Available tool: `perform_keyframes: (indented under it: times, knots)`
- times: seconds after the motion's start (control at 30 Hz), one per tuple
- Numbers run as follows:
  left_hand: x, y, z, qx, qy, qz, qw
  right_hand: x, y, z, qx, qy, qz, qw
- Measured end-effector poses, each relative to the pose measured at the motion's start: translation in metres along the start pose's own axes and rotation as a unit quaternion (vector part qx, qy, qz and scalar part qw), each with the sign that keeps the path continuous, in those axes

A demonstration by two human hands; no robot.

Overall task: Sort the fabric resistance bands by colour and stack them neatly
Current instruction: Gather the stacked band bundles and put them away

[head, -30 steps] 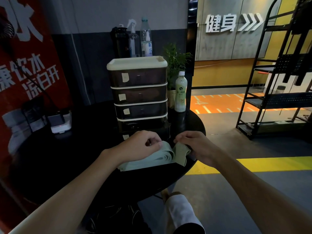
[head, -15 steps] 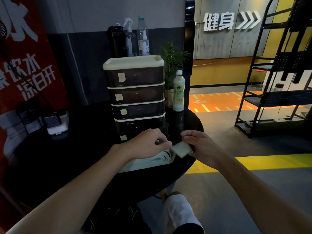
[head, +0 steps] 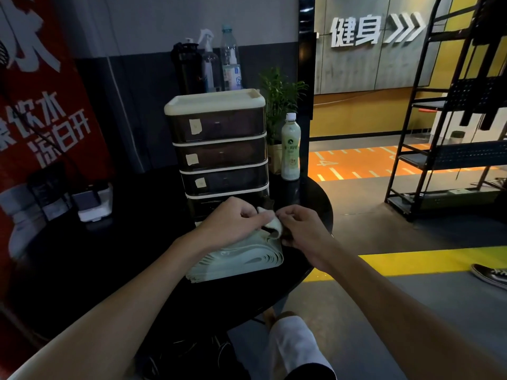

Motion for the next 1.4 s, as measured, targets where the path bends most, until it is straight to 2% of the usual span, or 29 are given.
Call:
perform_keyframes:
  times: [0.13, 0.27, 0.43, 0.53, 0.63, 0.73, 0.93, 1.03, 1.17, 1.4]
  knots:
    - [-0.006, -0.016, 0.011, -0.016, -0.026, -0.036, 0.999, 0.000, 0.013, 0.009, -0.030, -0.026, 0.016, 0.999]
    - [-0.018, -0.039, 0.027, 0.022, -0.044, -0.077, 0.996, 0.001, 0.021, 0.018, -0.127, -0.069, 0.020, 0.989]
    - [-0.033, -0.053, 0.049, 0.134, -0.088, -0.095, 0.983, 0.000, 0.048, 0.005, -0.225, -0.032, 0.129, 0.965]
    - [-0.038, -0.051, 0.060, 0.190, -0.098, -0.084, 0.973, -0.001, 0.057, 0.002, -0.227, -0.040, 0.160, 0.960]
    - [-0.043, -0.046, 0.070, 0.167, -0.110, -0.055, 0.978, -0.001, 0.061, 0.004, -0.226, -0.054, 0.167, 0.958]
    - [-0.044, -0.037, 0.077, 0.098, -0.099, -0.016, 0.990, -0.002, 0.065, 0.005, -0.229, -0.066, 0.179, 0.955]
    - [-0.050, -0.035, 0.073, 0.052, -0.034, -0.034, 0.997, -0.005, 0.072, 0.005, -0.264, -0.083, 0.200, 0.940]
    - [-0.052, -0.033, 0.071, 0.054, -0.018, -0.018, 0.998, -0.004, 0.072, 0.004, -0.280, -0.072, 0.225, 0.930]
    - [-0.049, -0.030, 0.079, 0.033, -0.045, 0.021, 0.998, 0.001, 0.072, 0.001, -0.337, -0.033, 0.274, 0.900]
    - [-0.050, -0.025, 0.084, 0.100, -0.106, 0.185, 0.972, -0.005, 0.080, -0.001, -0.421, 0.022, 0.337, 0.842]
Point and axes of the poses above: each hand's wrist, its own x-axis towards the middle knuckle, its own y-axis out of the palm, z = x × y, the point moved 9 cm from there along x, towards the middle knuckle, and after that the axes turned 2 degrees about y, right-handed, at the moved point
